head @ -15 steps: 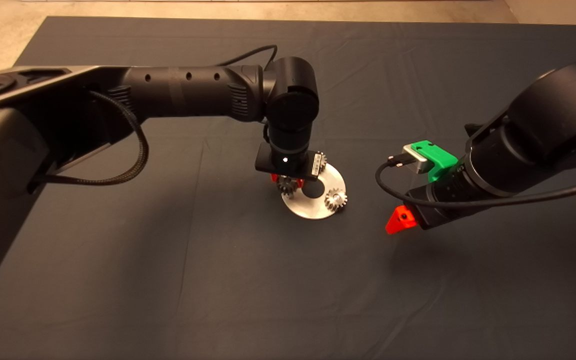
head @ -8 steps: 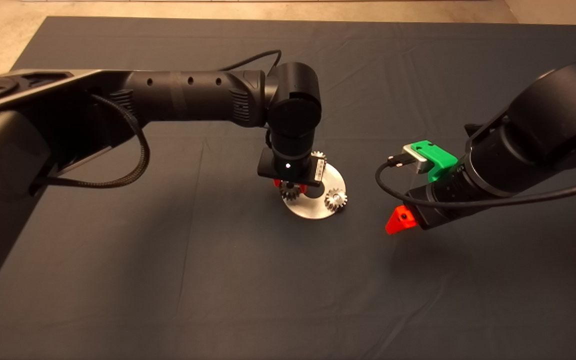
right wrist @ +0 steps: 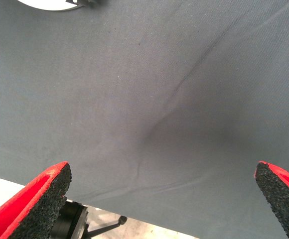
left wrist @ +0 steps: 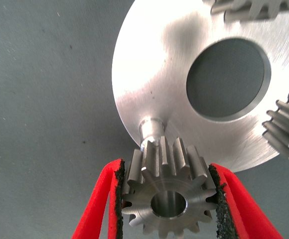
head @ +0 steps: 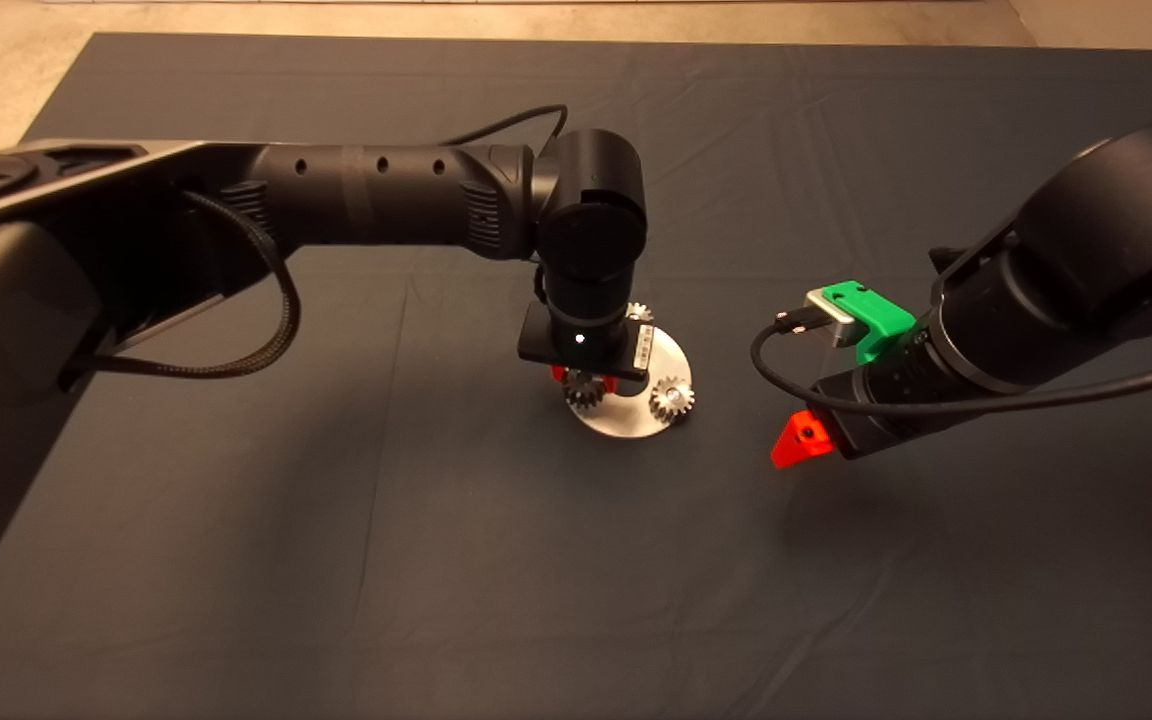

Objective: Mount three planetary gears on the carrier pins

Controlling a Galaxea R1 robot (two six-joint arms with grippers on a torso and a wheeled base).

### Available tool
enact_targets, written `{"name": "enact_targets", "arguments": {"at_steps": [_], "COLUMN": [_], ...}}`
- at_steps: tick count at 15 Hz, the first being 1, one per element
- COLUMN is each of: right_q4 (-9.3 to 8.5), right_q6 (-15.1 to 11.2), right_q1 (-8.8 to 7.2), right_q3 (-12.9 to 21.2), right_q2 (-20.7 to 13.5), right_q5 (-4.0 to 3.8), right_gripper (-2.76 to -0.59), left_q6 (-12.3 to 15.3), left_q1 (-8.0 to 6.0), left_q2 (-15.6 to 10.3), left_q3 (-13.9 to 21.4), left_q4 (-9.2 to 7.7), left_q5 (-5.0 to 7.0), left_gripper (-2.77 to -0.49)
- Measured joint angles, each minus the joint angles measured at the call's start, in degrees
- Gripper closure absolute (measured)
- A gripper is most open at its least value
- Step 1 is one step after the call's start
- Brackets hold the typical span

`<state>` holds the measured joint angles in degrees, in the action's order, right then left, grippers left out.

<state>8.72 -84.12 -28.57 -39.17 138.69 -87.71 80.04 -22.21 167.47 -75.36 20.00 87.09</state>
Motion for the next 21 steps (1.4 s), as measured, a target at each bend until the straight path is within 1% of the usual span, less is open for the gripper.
{"name": "enact_targets", "arguments": {"at_steps": [5,13,17,21], "right_q4": [-0.01,-0.01,-0.01,-0.01], "right_q6": [-1.3,-1.5,-1.5,-1.5], "right_q1": [0.00,0.00,0.00,0.00], "right_q3": [1.2,1.4,1.5,1.5], "right_q2": [-0.2,-0.1,-0.1,-0.1], "right_q5": [0.00,0.00,0.00,0.00], "right_gripper": [-2.75,-2.75,-2.75,-2.75], "left_q6": [-0.9,-3.3,-4.1,-4.6], "left_q1": [0.13,0.13,0.09,-0.05], "left_q2": [0.0,0.0,0.0,0.0], "left_q3": [0.1,-0.2,-0.6,-1.5], "left_q4": [0.17,0.11,-0.20,-0.91], "left_q5": [0.18,0.17,0.15,-0.02], "left_gripper": [-0.88,-0.88,-0.88,-0.88]}}
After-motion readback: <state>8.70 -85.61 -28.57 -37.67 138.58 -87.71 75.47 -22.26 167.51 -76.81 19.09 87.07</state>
